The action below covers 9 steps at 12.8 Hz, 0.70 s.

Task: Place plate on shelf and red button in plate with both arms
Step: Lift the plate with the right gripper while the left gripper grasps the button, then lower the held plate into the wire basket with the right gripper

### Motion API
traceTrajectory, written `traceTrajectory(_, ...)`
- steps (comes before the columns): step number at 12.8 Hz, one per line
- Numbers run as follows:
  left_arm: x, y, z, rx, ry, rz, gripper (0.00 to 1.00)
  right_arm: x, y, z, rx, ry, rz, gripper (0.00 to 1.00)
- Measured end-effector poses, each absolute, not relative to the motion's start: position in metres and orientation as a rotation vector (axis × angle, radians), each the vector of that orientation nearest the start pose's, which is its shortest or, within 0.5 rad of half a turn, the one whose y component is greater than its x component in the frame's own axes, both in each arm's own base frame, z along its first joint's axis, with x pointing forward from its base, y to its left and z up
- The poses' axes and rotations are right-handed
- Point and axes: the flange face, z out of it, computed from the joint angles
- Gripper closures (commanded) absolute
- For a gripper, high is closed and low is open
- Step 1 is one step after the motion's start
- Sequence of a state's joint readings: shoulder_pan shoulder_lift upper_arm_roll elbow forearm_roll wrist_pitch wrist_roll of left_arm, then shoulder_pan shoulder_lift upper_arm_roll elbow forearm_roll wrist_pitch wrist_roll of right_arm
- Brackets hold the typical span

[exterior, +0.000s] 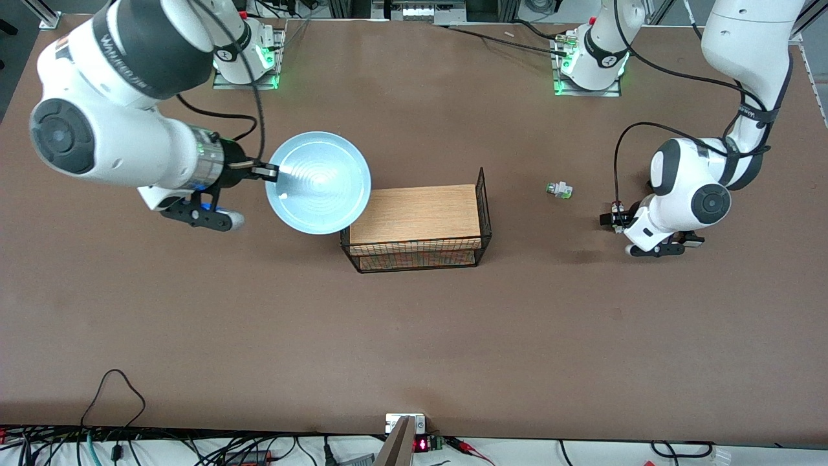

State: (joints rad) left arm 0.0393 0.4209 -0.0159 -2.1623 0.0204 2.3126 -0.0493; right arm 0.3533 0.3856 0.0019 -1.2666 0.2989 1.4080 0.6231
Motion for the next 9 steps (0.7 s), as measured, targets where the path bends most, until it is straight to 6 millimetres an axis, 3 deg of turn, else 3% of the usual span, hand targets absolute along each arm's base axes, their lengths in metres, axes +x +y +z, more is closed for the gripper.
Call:
traceTrajectory(2,0.531,0.014,0.173,-3.104,-0.058,0.435,0.03,0.58,0.294,0.527,-2.969,0.375,0.465,1.0)
traceTrajectory(4,0.53,0.015,0.172,-3.106,-0.047,0.44,0.16,0.565,0.335,0.523,-3.024,0.368,0.396,1.0)
traceTrajectory(5,0.529,0.015,0.171,-3.105,-0.045,0.444,0.4,0.558,0.353,0.518,-3.041,0.383,0.37,1.0)
traceTrajectory(7,0.524,0.015,0.167,-3.103,-0.042,0.463,0.6,0.553,0.378,0.501,-3.053,0.433,0.353,1.0)
traceTrajectory(9,0.521,0.013,0.165,-3.103,-0.036,0.473,0.81,0.555,0.388,0.485,-3.061,0.458,0.349,1.0)
